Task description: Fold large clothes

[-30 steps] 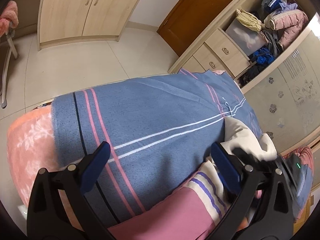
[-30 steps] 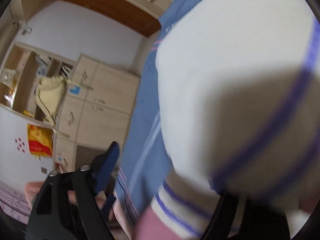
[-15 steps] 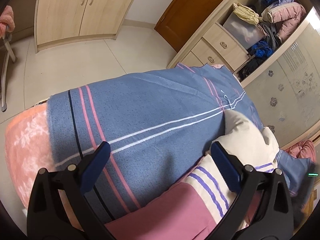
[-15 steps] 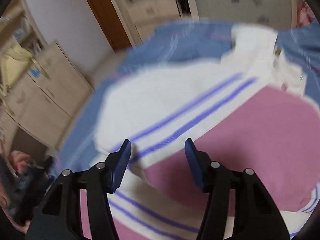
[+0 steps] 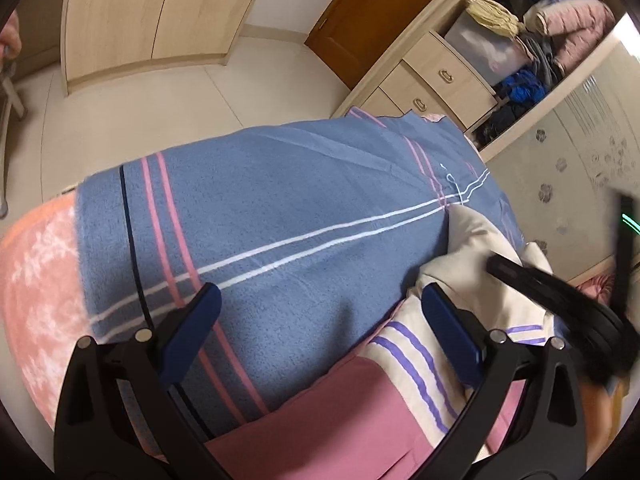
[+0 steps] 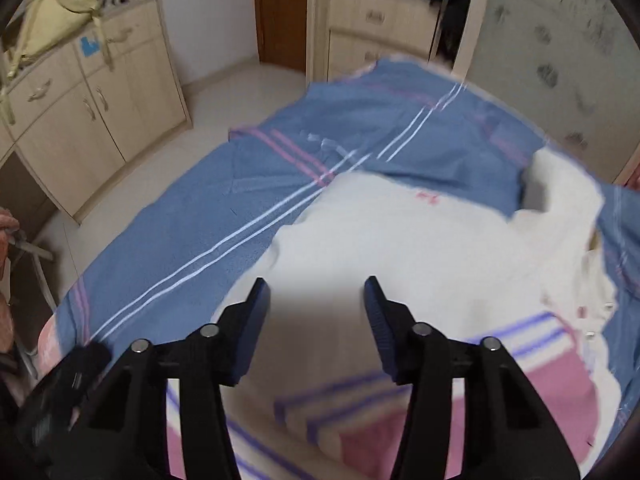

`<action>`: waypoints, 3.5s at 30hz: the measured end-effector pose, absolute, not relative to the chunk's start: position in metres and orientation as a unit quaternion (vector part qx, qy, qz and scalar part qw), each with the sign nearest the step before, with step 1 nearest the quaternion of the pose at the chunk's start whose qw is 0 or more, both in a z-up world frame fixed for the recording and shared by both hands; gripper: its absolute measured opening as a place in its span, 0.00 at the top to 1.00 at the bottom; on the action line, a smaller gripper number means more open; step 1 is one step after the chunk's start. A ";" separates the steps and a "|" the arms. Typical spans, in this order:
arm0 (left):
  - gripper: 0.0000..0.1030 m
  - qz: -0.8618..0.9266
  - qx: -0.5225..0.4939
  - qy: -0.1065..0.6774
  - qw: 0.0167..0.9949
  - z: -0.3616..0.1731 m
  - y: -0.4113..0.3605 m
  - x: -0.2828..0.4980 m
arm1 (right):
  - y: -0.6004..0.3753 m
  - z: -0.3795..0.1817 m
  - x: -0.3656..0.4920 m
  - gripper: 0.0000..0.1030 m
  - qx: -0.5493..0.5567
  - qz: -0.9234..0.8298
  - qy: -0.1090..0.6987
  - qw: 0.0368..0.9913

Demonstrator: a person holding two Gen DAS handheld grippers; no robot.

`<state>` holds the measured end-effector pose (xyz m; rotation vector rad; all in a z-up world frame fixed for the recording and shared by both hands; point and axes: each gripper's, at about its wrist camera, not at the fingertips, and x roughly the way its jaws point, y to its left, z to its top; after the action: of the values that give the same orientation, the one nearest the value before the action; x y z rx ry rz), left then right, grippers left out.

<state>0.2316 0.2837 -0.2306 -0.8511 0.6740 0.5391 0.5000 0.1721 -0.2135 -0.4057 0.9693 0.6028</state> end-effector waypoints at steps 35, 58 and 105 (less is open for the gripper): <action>0.02 0.185 -0.295 0.357 0.867 -0.224 0.220 0.274 | -0.128 -0.182 0.434 0.88 0.154 0.177 0.440 0.867; 0.02 0.243 -0.311 0.309 0.865 -0.216 0.235 0.253 | 0.006 -0.154 0.377 0.53 -0.045 0.280 0.377 0.882; 0.02 -0.053 -0.091 0.483 0.869 -0.251 0.099 0.349 | -0.167 -0.234 0.361 0.24 -0.072 0.048 0.508 0.857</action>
<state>0.3493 0.0994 -0.2514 -0.1895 1.0114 -0.1099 0.3614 -0.1675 -0.2336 -0.1523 1.0685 0.1010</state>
